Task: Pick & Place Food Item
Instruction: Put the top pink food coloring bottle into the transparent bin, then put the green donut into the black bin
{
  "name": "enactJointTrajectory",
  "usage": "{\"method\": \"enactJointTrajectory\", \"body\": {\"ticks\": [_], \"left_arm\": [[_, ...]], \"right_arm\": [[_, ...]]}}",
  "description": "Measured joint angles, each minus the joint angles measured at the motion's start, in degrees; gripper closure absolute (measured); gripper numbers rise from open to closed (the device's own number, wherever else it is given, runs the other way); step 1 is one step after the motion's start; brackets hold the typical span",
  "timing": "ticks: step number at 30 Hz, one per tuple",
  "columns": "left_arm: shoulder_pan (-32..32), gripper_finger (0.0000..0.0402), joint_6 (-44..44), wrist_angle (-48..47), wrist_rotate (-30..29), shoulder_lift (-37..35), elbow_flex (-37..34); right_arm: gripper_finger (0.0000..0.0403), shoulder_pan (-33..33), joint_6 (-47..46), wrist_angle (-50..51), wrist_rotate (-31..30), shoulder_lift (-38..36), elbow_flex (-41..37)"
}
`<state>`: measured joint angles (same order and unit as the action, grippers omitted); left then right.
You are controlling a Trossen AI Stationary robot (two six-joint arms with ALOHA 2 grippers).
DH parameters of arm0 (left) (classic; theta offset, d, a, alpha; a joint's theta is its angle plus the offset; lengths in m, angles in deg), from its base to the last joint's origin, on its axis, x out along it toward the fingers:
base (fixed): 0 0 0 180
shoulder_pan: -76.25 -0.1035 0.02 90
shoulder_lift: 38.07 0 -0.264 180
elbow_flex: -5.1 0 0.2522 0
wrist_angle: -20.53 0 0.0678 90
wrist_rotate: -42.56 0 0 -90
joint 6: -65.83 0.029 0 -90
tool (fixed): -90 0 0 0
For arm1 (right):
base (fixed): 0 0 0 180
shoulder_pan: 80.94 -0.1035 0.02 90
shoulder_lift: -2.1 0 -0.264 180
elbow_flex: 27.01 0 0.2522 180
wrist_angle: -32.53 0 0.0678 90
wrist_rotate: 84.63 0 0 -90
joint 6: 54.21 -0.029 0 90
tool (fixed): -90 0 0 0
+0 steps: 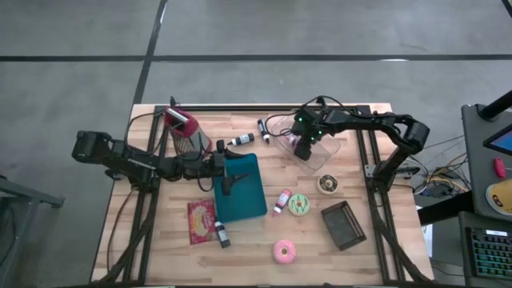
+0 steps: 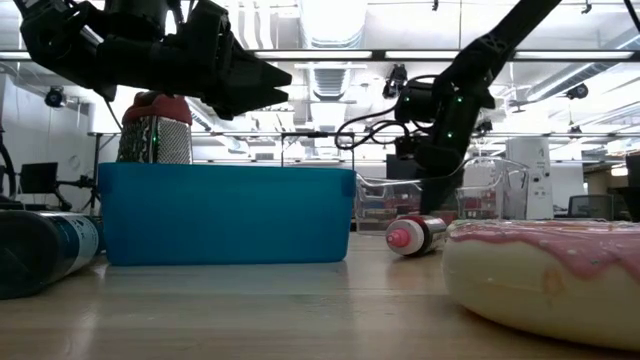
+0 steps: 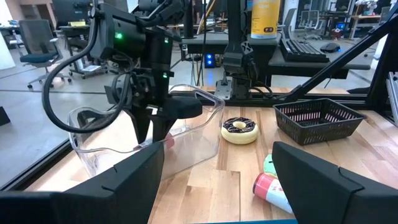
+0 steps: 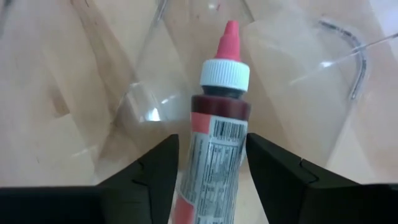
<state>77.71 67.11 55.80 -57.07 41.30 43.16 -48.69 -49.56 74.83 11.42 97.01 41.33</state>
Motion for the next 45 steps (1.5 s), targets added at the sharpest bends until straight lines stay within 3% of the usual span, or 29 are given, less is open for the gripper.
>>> {"method": "enactJointTrajectory", "body": {"ticks": [13, 18, 26, 36, 45], "left_arm": [[-0.01, 0.0097, 0.0, 0.0, -0.02, 0.0, 0.0], [0.0, 0.0097, 0.0, 0.0, -0.03, 0.0, 0.0], [0.22, 0.0097, 0.0, -0.02, -0.03, 0.0, 0.0], [0.24, 0.0097, 0.0, -0.51, -0.04, 0.0, 0.0], [0.28, 0.0096, 0.0, -1.4, 0.94, 0.02, 0.0]], "right_arm": [[0.0213, -2.09, 0.68, 0.19, -5.82, -1.18, 3.8], [0.0213, -3.94, 2.16, -0.03, -9.49, -4.08, 4.25], [0.0213, -8.57, 2.89, 0.19, -9.85, -9.69, 4.07], [0.0213, -21.16, 1.84, 4.15, -10.74, -14.22, 3.9], [0.0213, -34.92, 0.16, 4.63, -10.92, -14.0, 3.88]]}}
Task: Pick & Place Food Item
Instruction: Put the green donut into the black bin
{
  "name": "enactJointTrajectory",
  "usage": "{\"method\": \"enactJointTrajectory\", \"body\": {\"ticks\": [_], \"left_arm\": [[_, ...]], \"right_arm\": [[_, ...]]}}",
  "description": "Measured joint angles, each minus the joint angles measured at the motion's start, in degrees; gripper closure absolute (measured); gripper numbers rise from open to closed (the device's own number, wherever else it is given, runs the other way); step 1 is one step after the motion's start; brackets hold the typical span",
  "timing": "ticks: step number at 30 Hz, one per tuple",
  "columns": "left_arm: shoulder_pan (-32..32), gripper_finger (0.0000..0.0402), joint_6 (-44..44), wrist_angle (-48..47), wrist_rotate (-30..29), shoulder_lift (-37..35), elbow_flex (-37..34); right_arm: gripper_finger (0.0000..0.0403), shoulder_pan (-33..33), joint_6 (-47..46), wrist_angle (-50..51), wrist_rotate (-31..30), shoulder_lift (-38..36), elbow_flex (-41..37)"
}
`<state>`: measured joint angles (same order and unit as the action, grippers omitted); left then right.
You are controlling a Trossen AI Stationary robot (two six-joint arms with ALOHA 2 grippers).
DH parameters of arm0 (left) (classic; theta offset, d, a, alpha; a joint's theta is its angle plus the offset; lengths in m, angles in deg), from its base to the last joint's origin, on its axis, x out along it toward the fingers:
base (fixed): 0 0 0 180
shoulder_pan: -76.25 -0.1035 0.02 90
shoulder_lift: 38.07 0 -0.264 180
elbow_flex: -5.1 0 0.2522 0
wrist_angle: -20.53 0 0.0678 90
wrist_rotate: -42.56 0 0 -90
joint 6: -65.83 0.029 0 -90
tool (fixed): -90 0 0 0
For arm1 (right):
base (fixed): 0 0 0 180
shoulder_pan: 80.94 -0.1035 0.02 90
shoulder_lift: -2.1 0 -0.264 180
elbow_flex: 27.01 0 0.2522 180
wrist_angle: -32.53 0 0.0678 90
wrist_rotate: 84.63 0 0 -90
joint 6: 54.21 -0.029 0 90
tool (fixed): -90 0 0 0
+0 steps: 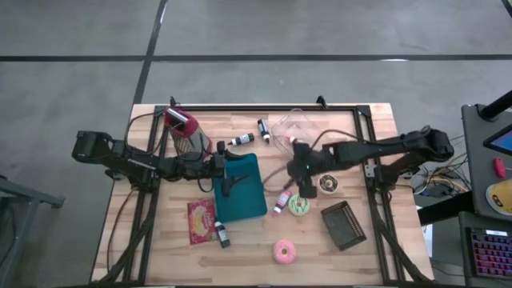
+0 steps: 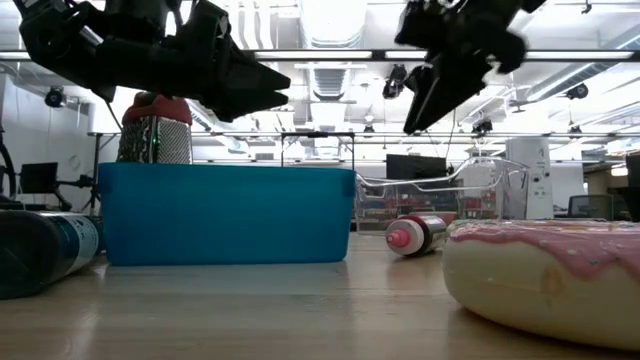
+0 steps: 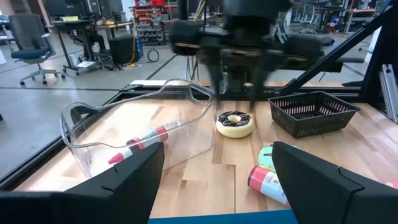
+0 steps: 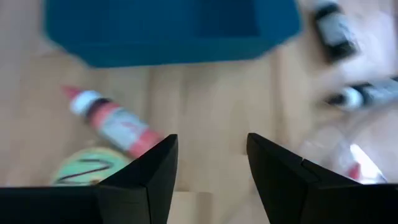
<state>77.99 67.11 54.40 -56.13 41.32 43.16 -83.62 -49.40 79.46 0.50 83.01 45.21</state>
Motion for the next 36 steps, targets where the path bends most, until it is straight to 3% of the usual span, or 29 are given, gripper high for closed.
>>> {"method": "enactJointTrajectory", "body": {"ticks": [6, 10, 36], "left_arm": [[-0.02, 0.0096, 0.08, -0.36, 1.19, -0.01, -0.01], [-0.02, 0.0096, 0.26, -0.54, 1.64, 0.0, -0.02], [-0.02, 0.0097, 0.46, -0.64, 1.84, 0.0, -0.01]], "right_arm": [[0.0213, -6.1, 1.87, 0.06, -1.34, 0.16, -0.07], [0.0213, -7.81, -1.58, 0.17, -1.31, 0.16, -0.07], [0.0213, -8.2, -3.83, 0.9, -1.05, 0.25, -0.61]]}}
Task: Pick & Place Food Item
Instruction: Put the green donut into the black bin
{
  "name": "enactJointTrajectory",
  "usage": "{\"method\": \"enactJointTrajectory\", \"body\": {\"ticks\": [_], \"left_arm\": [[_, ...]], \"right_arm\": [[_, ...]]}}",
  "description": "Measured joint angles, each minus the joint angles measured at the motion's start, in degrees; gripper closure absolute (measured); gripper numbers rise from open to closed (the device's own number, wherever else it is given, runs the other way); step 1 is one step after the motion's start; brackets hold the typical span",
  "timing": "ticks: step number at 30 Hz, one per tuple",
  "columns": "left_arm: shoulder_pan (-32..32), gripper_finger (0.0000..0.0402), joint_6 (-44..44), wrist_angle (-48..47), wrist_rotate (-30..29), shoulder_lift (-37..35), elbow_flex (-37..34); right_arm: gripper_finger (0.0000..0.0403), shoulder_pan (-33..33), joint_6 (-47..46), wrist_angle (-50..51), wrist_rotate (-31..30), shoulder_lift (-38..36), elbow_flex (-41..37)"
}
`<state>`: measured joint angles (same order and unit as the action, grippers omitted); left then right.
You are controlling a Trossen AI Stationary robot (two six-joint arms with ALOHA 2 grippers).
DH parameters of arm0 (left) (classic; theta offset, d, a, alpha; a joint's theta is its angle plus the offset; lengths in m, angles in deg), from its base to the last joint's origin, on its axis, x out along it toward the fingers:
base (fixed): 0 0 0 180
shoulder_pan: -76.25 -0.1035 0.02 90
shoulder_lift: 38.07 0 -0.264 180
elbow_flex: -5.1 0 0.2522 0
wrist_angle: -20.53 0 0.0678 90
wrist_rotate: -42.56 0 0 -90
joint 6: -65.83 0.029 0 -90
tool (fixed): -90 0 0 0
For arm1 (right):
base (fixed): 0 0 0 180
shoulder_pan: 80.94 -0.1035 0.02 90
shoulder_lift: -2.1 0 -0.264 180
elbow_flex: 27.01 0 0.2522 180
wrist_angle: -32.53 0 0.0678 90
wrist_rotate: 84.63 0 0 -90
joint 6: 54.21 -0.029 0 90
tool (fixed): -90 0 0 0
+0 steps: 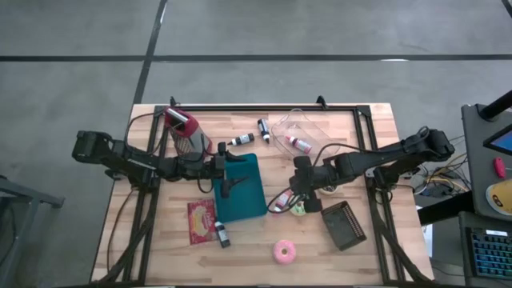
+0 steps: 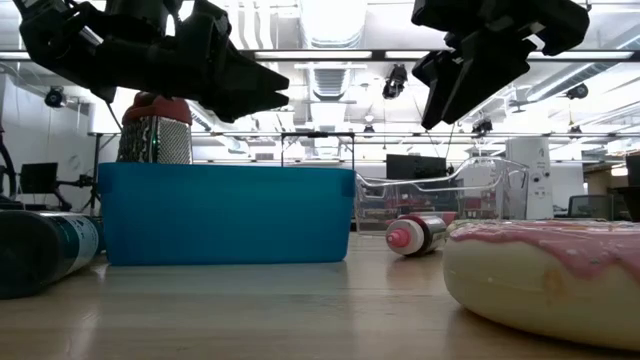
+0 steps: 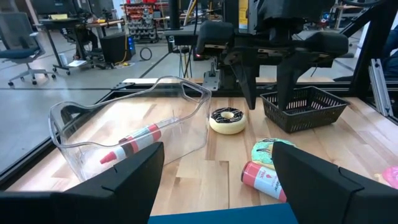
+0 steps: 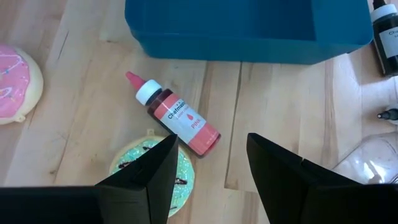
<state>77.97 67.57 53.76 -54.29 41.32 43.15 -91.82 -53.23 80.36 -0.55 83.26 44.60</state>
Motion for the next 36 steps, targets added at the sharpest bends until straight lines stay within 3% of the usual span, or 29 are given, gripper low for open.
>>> {"method": "enactJointTrajectory", "body": {"ticks": [7, 17, 36], "left_arm": [[-0.02, 0.0097, 0.0, 0.01, 0.0, -0.01, -0.01], [-0.02, 0.0097, 0.22, 0.03, 0.0, 0.0, 0.01], [-0.02, 0.0097, 0.22, 0.07, -0.01, 0.0, 0.01]], "right_arm": [[0.0213, -0.42, -2.21, -0.11, 4.47, 0.02, -0.92], [0.0213, -1.31, -6.87, -0.07, 4.88, 0.07, -5.99], [0.0214, -1.86, -10.9, -10.14, 5.97, 1.2, -13.53]]}}
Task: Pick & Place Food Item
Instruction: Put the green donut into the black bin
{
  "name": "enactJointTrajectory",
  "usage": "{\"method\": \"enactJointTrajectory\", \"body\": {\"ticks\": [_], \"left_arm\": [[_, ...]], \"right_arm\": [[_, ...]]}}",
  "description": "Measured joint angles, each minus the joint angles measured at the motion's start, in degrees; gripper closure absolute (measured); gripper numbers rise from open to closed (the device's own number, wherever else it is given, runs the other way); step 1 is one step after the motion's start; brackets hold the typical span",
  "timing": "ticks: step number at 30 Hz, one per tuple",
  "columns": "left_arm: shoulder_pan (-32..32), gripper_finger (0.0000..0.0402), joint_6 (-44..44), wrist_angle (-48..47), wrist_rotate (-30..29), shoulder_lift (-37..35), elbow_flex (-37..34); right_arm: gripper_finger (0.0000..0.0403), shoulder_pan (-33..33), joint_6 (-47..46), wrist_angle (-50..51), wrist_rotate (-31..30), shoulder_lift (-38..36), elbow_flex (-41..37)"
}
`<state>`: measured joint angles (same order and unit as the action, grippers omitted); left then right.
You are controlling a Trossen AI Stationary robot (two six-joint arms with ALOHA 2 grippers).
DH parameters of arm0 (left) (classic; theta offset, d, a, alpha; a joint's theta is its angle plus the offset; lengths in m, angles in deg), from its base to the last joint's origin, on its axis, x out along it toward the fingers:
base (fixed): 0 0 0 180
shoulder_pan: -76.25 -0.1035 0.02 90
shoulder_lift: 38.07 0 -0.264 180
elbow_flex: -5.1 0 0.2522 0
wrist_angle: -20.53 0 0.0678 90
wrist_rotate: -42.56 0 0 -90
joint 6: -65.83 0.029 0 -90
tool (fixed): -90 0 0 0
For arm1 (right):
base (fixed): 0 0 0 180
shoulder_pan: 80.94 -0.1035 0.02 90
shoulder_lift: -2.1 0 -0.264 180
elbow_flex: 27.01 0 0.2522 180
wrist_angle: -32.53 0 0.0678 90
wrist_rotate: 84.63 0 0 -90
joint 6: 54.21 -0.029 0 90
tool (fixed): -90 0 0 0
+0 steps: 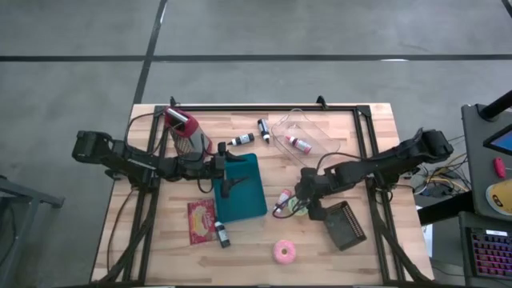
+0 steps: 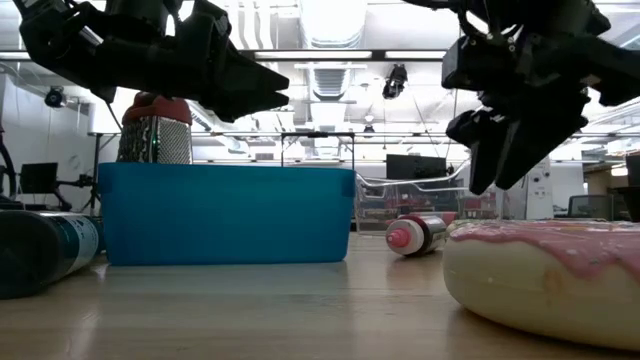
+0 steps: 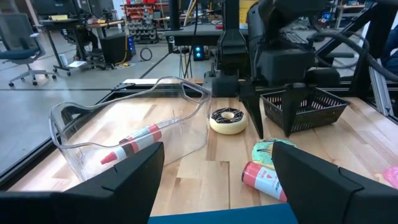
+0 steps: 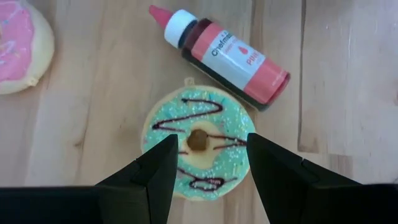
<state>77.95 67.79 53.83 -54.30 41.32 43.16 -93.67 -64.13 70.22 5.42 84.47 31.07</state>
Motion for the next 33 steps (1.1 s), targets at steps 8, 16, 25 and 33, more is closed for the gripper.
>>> {"method": "enactJointTrajectory", "body": {"ticks": [8, 16, 25, 33], "left_arm": [[0.0, 0.0096, 0.0, 0.04, -0.01, 0.0, 0.0], [0.0, 0.0096, 0.0, 0.04, 0.0, 0.0, 0.0], [0.02, 0.0096, 0.04, 0.0, -0.01, 0.0, -0.02], [0.0, 0.0096, 0.22, -0.2, 0.05, 0.0, -0.07]], "right_arm": [[0.0214, 0.0, 1.12, -0.45, -0.04, 8.01, 1.3], [0.0213, 0.04, 2.39, 2.05, -0.16, 11.08, 4.5], [0.0213, -0.02, 1.06, 5.93, -1.53, 8.85, 7.96], [0.0206, 0.0, -1.74, 7.8, -1.55, 8.85, 7.94]]}}
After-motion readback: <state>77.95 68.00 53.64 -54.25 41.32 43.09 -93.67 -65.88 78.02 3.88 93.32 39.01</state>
